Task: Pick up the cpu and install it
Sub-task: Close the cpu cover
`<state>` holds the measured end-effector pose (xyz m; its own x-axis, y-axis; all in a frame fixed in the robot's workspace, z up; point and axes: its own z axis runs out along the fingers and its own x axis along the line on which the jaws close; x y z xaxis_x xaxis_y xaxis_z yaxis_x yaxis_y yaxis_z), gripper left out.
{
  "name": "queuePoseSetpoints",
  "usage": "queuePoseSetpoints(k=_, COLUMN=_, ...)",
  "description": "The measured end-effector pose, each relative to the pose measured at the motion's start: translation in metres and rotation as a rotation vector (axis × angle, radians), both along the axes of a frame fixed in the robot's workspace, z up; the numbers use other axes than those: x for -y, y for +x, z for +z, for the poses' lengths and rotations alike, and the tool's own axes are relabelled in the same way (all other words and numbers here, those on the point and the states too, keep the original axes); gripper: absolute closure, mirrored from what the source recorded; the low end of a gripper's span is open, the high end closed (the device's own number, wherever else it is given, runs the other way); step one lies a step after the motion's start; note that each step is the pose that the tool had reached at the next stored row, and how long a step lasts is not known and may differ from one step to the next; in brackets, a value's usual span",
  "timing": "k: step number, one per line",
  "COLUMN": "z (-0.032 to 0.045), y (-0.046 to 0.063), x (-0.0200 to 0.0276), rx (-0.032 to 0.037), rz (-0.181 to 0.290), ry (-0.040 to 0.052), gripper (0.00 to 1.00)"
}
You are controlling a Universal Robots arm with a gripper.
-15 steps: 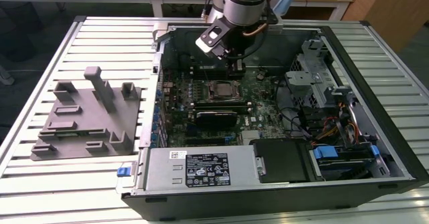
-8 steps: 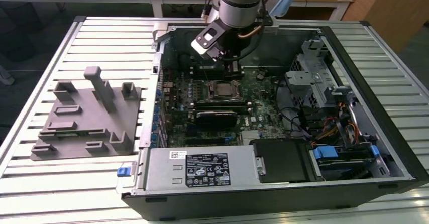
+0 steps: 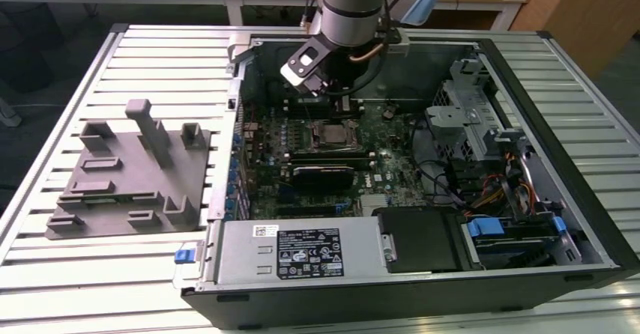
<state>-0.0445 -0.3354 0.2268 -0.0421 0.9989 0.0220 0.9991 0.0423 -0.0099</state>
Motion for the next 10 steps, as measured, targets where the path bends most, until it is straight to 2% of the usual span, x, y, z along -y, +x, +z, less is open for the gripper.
queuePoseSetpoints(k=10, z=-0.0057, y=-0.0108, x=0.0000, rx=0.0000, rz=0.000, ry=0.0001, gripper=0.89)
